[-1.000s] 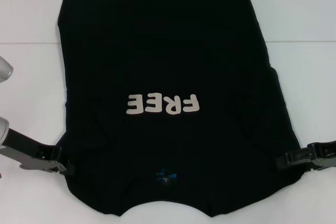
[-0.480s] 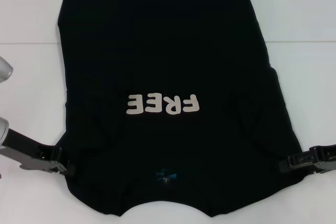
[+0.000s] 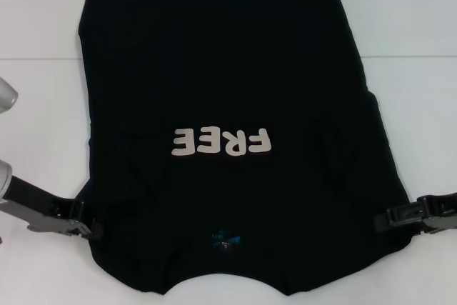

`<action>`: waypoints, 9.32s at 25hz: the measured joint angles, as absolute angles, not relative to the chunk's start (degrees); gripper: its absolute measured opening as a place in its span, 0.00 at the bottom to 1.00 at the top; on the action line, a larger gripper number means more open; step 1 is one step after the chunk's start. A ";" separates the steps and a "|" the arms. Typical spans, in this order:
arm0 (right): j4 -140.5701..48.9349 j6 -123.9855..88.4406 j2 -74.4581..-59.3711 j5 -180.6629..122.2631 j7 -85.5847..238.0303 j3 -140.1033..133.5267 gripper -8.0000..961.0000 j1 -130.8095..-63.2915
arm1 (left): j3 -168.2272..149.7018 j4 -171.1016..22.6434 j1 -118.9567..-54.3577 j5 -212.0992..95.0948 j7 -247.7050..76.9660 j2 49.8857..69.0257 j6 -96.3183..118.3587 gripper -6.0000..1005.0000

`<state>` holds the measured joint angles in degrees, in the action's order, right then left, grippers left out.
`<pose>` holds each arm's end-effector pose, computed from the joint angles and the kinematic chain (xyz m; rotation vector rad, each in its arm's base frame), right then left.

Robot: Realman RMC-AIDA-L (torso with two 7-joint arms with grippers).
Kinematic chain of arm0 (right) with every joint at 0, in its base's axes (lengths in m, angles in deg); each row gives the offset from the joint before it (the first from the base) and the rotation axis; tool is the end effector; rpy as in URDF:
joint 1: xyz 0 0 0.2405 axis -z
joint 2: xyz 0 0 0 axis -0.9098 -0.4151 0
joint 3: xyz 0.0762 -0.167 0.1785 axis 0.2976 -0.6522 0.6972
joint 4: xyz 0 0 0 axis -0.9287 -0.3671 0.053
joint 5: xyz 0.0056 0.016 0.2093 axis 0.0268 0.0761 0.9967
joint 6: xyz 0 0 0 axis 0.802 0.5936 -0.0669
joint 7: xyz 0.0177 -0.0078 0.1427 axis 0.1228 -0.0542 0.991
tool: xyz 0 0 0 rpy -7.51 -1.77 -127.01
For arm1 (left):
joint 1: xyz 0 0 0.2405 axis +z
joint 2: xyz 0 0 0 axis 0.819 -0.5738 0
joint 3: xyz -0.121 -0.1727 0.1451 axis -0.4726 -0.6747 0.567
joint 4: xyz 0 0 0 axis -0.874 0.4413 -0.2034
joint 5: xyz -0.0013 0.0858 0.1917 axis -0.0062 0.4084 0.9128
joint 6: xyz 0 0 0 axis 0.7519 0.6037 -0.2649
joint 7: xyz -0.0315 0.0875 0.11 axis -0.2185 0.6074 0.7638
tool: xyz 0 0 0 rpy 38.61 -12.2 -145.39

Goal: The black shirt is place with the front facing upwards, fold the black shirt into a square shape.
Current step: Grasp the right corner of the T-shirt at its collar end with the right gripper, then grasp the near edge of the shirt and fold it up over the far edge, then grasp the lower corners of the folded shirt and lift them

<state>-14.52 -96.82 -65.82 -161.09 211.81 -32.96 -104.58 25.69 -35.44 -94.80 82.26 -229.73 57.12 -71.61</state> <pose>0.3041 0.3487 0.0290 -2.2986 1.8963 0.0211 -0.3010 0.3489 0.0368 -2.2373 -1.9077 0.1776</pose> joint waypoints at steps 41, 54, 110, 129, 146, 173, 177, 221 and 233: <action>-13.81 -96.09 -64.75 -162.45 212.04 -32.80 0.75 -104.15 | 25.70 -35.58 -94.80 82.26 -229.71 57.03 -71.53 0.03; -14.36 -96.70 -65.36 -162.07 211.63 -33.17 0.75 -105.11 | 25.69 -35.39 -94.80 82.26 -229.71 57.03 -71.56 0.03; -12.82 -106.95 -61.95 -157.78 202.21 -27.71 0.06 -104.34 | 22.34 -37.71 -94.46 74.40 -223.95 53.64 -78.87 0.03; -15.37 -117.79 -63.53 -163.43 190.07 -28.72 0.06 -102.39 | 27.36 -42.08 -96.49 76.13 -216.99 53.45 -91.83 0.03; -22.54 -100.87 -63.54 -133.38 189.93 -6.14 0.06 -99.25 | -1.63 -46.95 -94.64 58.01 -213.94 53.01 -65.62 0.03; -26.42 -69.41 -69.59 -123.72 171.29 -11.28 0.06 -106.06 | -0.83 -49.33 -100.55 45.57 -192.21 62.79 -36.64 0.03; -26.56 -62.93 -71.28 -123.69 169.22 -13.35 0.05 -107.31 | -0.76 -49.35 -101.63 45.53 -190.75 64.20 -30.41 0.05; -26.27 -90.92 -70.26 -132.42 145.98 -28.42 0.81 -98.65 | 20.90 -50.01 -92.02 48.71 -214.31 53.87 -44.01 0.62; -26.35 -90.98 -72.73 -134.71 143.19 -30.50 0.81 -98.03 | 21.10 -48.68 -91.88 54.33 -214.51 54.13 -44.62 0.65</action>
<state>-26.35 -90.98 -72.73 -134.71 143.19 -30.50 -98.03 21.10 -48.68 -91.88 54.33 -214.51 54.13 -44.62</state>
